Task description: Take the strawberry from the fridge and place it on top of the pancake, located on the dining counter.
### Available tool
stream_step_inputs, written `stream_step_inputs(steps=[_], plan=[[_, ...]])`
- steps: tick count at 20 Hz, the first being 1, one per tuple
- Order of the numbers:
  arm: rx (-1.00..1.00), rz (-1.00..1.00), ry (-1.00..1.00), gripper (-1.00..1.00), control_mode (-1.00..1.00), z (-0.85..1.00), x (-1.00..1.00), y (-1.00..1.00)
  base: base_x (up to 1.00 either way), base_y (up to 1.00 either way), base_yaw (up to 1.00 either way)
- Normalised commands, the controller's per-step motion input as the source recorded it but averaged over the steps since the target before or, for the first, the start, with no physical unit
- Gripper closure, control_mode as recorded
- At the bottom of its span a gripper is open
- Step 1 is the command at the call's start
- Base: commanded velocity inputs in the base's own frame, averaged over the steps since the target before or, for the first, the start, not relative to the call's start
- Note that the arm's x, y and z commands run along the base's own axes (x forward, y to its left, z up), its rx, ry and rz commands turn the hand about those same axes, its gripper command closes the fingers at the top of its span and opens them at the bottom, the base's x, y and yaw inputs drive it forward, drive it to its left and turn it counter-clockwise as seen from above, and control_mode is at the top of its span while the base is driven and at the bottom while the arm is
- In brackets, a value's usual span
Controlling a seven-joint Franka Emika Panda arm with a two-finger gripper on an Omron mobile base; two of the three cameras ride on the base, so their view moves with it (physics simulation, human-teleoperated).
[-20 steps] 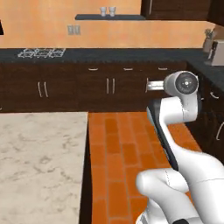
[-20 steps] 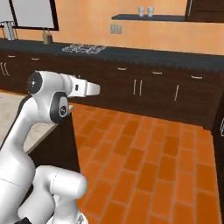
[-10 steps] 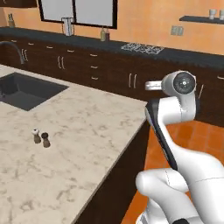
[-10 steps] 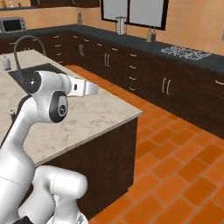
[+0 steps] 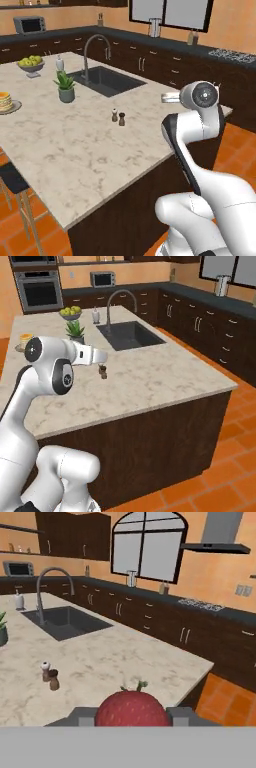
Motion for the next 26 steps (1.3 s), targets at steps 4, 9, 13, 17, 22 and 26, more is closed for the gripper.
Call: stream_step_inputs(steps=[4,9,13,17,22,26], plan=[[0.00,0.00,0.00,1.00,1.00,0.00,0.00,0.00,-0.25,0.97,0.45],[0.00,0.00,0.00,1.00,1.00,0.00,0.00,0.00,0.06,0.69,0.63],[0.00,0.00,0.00,1.00,1.00,0.00,0.00,0.00,0.00,-0.04,0.85],[0.00,0.00,0.00,1.00,1.00,0.00,0.00,0.00,-0.05,-0.19,0.91],[0.00,0.00,0.00,1.00,1.00,0.00,0.00,0.00,-0.39,-0.23,0.88],[0.00,0.00,0.00,1.00,1.00,0.00,0.00,0.00,-0.56,-0.07,0.83]])
